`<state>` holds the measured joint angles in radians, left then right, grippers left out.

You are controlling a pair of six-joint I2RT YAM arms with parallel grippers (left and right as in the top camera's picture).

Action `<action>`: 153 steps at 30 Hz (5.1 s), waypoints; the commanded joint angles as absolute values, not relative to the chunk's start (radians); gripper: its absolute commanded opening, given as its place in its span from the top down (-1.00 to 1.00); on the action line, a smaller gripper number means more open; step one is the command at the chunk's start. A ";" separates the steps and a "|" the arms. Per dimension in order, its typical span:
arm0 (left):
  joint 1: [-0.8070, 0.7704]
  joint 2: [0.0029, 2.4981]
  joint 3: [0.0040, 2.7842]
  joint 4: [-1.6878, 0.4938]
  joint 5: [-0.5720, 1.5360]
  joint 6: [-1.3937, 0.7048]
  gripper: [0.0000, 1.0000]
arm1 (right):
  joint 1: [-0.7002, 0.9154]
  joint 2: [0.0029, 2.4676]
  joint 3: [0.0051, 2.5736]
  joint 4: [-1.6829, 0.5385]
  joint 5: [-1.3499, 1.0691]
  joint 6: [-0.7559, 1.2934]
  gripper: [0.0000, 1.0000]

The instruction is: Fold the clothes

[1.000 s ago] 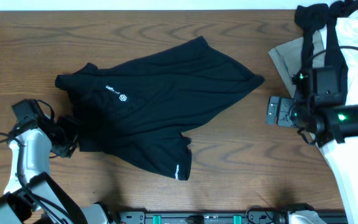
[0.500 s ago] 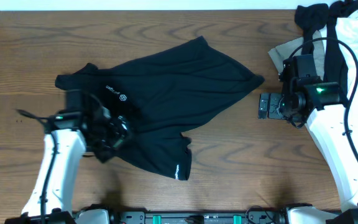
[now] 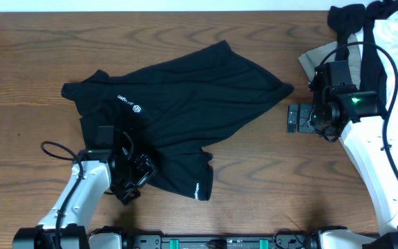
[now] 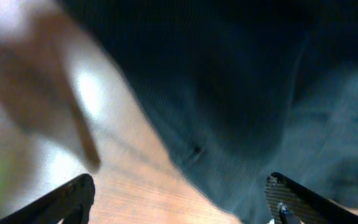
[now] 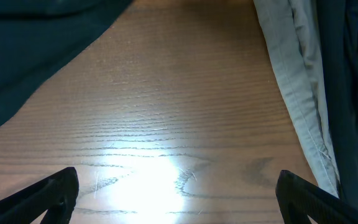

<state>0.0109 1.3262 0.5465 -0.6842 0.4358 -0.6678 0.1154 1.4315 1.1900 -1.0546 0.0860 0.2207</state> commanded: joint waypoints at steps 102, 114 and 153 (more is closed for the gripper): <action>0.401 0.981 0.655 -0.941 0.081 -0.456 0.87 | 0.093 2.008 1.180 -0.899 -0.406 -0.140 -0.89; 0.401 0.981 0.655 -0.941 0.081 -0.456 0.87 | 0.066 2.009 1.180 -0.912 -0.462 -0.194 -0.91; 0.401 0.980 0.654 -0.942 0.081 -0.456 0.86 | 0.074 2.008 1.063 -0.748 -0.460 -0.167 0.86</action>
